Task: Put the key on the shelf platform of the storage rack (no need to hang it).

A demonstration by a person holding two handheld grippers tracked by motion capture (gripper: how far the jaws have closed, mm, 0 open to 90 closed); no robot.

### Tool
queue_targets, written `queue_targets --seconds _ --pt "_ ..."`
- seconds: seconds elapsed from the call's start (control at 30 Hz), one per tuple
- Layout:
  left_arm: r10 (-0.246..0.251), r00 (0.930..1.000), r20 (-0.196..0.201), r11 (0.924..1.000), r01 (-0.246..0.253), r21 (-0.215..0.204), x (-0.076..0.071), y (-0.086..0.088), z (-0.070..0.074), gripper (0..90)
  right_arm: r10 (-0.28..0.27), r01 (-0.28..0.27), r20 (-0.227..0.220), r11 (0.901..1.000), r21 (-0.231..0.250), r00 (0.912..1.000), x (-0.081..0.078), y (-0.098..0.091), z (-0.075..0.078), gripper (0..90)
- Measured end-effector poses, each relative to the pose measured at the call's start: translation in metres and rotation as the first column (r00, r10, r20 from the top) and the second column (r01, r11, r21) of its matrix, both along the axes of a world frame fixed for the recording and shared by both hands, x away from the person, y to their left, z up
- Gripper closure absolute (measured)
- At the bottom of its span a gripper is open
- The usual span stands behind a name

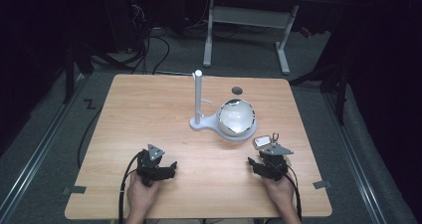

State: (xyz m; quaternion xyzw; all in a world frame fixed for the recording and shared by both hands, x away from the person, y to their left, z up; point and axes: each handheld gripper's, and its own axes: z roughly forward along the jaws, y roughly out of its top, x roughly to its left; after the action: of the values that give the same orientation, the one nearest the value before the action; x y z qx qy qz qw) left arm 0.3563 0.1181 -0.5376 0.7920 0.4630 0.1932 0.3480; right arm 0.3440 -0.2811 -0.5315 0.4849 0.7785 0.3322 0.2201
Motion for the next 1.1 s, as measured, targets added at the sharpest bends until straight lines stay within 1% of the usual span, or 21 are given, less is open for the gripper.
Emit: queue_targets --seconds 0.8,1.1 --pt "0.000 1.0000 0.000 1.0000 0.000 0.000 0.0000 0.0001 0.0000 15.7 0.005 -0.005 -0.004 1.0000 0.002 1.0000 0.0001 0.0000 0.0000 42.6" --pt "0.000 1.0000 0.000 1.0000 0.000 0.000 0.0000 0.0002 0.0000 15.7 -0.008 0.008 -0.002 1.0000 0.000 1.0000 -0.0008 0.0006 0.0000 42.3"
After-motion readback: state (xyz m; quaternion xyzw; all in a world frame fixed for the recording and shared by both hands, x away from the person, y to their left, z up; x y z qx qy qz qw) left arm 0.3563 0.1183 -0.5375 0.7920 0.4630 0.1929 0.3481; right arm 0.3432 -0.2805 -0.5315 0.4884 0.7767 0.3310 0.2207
